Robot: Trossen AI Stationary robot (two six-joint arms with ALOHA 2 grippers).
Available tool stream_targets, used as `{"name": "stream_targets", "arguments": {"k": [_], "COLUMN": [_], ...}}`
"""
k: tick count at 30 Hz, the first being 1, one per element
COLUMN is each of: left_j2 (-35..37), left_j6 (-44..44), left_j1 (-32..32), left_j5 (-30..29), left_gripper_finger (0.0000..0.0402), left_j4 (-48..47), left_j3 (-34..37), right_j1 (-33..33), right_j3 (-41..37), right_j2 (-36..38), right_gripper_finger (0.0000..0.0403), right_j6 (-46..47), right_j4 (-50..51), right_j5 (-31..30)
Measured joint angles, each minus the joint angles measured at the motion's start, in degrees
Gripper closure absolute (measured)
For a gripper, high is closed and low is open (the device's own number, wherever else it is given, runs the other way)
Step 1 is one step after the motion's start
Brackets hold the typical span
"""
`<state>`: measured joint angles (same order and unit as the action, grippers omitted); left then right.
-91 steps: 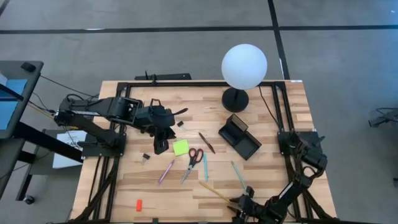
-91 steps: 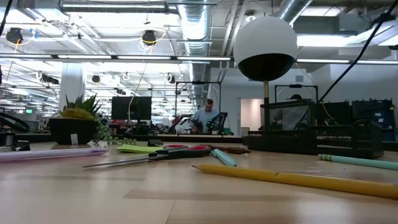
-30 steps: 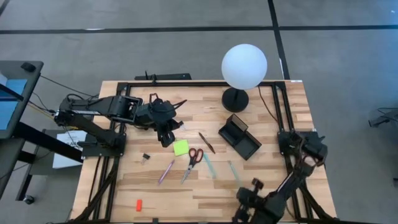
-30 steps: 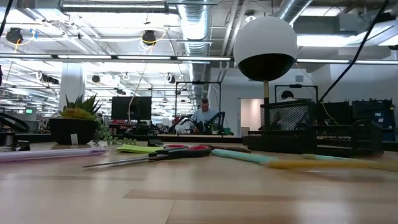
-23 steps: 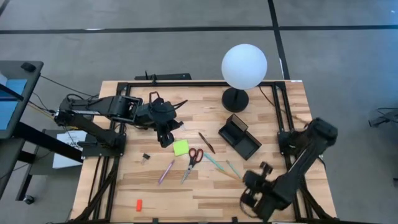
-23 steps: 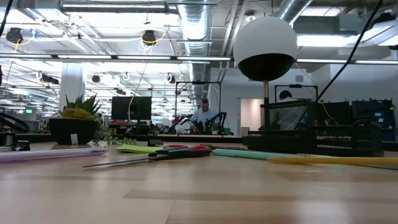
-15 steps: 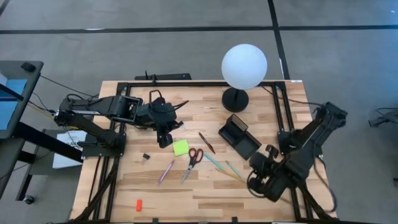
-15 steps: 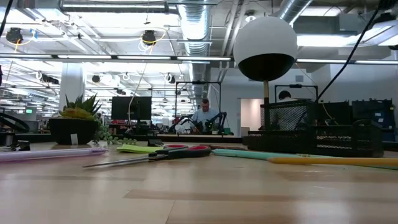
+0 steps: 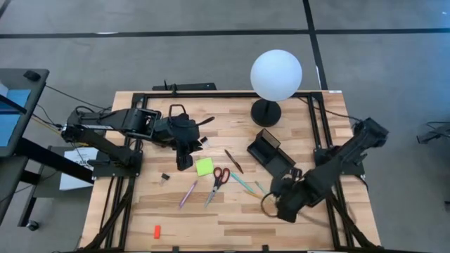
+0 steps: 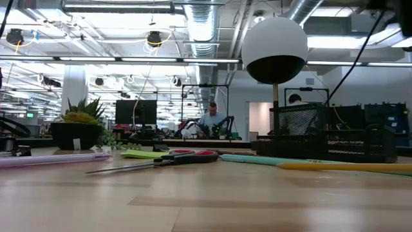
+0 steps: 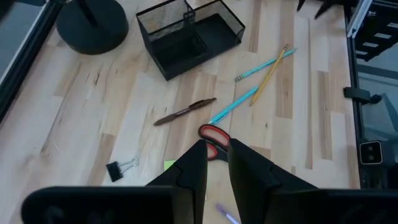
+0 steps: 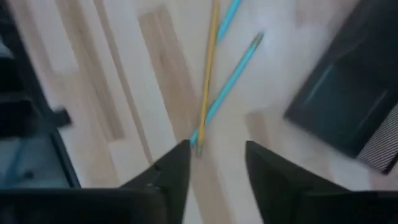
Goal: Pick and place office supplies into organizer
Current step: Put the yellow pencil into the black desk organizer
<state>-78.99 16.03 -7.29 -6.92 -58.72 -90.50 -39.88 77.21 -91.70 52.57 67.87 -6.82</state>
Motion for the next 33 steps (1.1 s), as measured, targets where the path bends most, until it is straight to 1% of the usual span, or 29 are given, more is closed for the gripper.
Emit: {"name": "stream_targets", "arguments": {"k": [3, 4, 7, 11, 16, 19, 20, 23, 26, 29, 33], "left_j2": [0.0, 0.0, 0.0, 0.0, 0.0, 0.0, 0.0, 0.0, 0.0, 0.0, 0.0], "left_j6": [0.0, 0.0, 0.0, -0.3, -0.5, -0.5, -0.5, -0.5, -0.5, -0.5, -0.5], "left_j1": [0.0, 0.0, 0.0, 0.0, 0.0, 0.0, 0.0, 0.0, 0.0, 0.0, 0.0], "left_j5": [0.0, 0.0, 0.0, 0.0, 0.2, 0.2, 0.2, 0.6, 0.6, 0.6, 0.6], "left_gripper_finger": [0.0345, 0.0345, 0.0345, 0.0345, 0.0345, 0.0345, 0.0345, 0.0345, 0.0345, 0.0345, 0.0345], "left_j4": [0.0, 0.0, -0.1, -0.3, -1.2, -2.3, -2.7, -4.1, -5.3, -5.1, -4.8], "left_j3": [0.0, 0.0, 0.0, 0.0, 0.0, 0.0, 0.0, 0.0, 0.0, 0.0, 0.0], "right_j1": [-0.1, -0.1, -0.1, 0.7, 2.5, 3.2, 3.3, 2.6, 1.6, 0.9, 0.7], "right_j3": [0.0, 0.0, 0.0, 0.0, -1.0, -2.8, -3.5, -5.8, -9.3, -15.0, -25.8], "right_j2": [-5.8, -7.6, -11.8, -15.3, -15.7, -14.5, -13.8, -11.1, -4.9, 3.7, 16.0], "right_gripper_finger": [0.0204, 0.0194, 0.0182, 0.0194, 0.0223, 0.0234, 0.0236, 0.0238, 0.0237, 0.0237, 0.0239], "right_j6": [-0.5, -2.1, -7.3, -12.4, -12.6, -12.4, -12.3, -12.5, -12.5, -8.9, 2.1], "right_j4": [-0.6, -1.1, -1.9, -3.7, -5.4, -5.7, -5.7, -1.1, 0.3, -5.0, -12.7], "right_j5": [5.0, 7.4, 13.3, 17.7, 17.6, 17.4, 17.4, 17.1, 15.0, 11.8, 10.2]}}
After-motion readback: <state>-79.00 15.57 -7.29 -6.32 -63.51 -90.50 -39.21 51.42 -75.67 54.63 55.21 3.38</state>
